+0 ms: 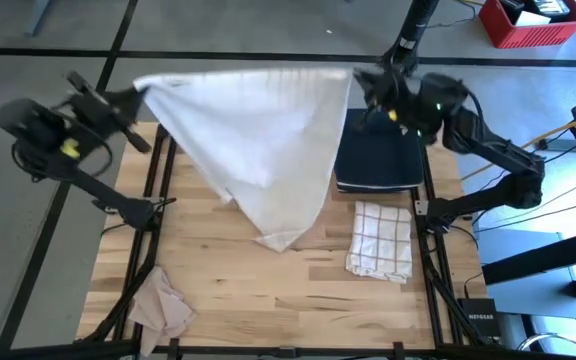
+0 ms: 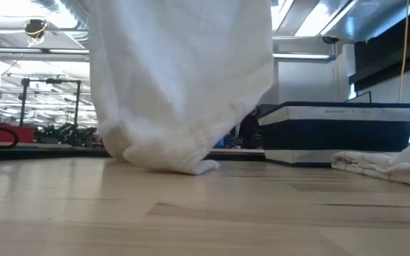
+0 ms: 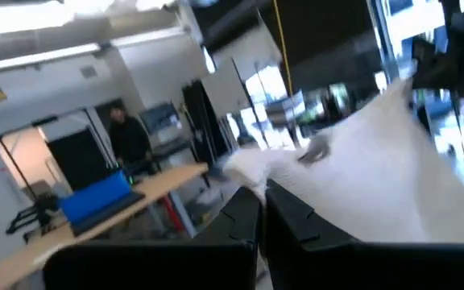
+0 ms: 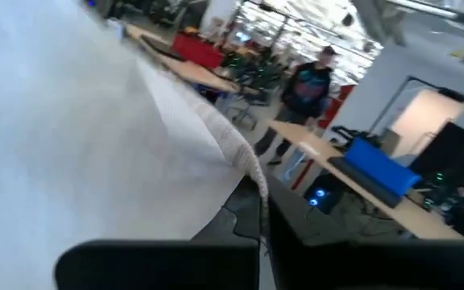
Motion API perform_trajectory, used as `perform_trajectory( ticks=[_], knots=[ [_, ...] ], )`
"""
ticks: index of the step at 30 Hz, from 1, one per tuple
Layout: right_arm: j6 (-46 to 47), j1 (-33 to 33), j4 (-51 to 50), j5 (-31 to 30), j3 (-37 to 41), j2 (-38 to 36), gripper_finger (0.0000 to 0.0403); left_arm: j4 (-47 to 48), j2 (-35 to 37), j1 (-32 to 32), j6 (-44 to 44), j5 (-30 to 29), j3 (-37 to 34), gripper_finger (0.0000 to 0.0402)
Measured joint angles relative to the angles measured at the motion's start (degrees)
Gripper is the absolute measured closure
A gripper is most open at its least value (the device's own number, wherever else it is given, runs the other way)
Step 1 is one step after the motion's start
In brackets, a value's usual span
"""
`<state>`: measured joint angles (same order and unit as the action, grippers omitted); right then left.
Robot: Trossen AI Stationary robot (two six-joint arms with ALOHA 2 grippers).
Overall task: Fold towel
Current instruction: Fold the white plaid towel
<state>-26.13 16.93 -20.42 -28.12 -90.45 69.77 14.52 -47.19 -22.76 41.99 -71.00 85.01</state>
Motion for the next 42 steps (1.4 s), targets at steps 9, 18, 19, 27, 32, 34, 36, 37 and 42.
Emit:
perform_trajectory(
  ticks=[9, 18, 19, 27, 32, 34, 36, 37, 42],
  knots=[
    [-5.5, 14.1, 21.4, 14.8, 0.0, 5.1, 0.0395, -19.3, 2.4, 6.2, 22.0, 12.2, 0.0, 0.0401],
    [-8.0, 16.4, 23.8, 23.3, -15.6, 11.2, 0.0395, -29.7, 2.0, 6.9, 34.1, 20.9, 0.5, 0.0401],
    [-7.9, 16.4, 21.4, 24.3, -18.2, 11.7, 0.0395, -29.7, 1.7, 6.9, 34.5, 21.5, 1.2, 0.0401],
    [-7.3, 10.4, -4.3, 26.3, -33.9, 12.4, 0.0395, -13.4, -2.1, 3.6, 21.6, 21.9, 11.3, 0.0401],
    [-5.4, 4.6, -20.9, 24.7, -39.0, 11.3, 0.0395, 7.8, -5.1, 0.4, 1.6, 21.9, 16.8, 0.0401],
    [-3.9, 2.2, -27.0, 24.1, -39.2, 10.7, 0.0395, 14.4, -6.1, -0.8, -5.7, 21.9, 17.2, 0.0401],
    [-1.4, 0.2, -33.1, 24.1, -39.0, 10.4, 0.0397, 19.8, -6.9, -2.0, -12.6, 21.9, 17.2, 0.0401],
    [-0.1, -0.7, -36.3, 24.2, -38.9, 10.4, 0.0398, 22.2, -7.4, -2.7, -16.0, 21.9, 17.2, 0.0401],
    [6.9, -5.3, -50.5, 24.2, -38.9, 11.0, 0.0399, 34.1, -9.8, -6.5, -30.7, 21.9, 17.2, 0.0401]
  ],
)
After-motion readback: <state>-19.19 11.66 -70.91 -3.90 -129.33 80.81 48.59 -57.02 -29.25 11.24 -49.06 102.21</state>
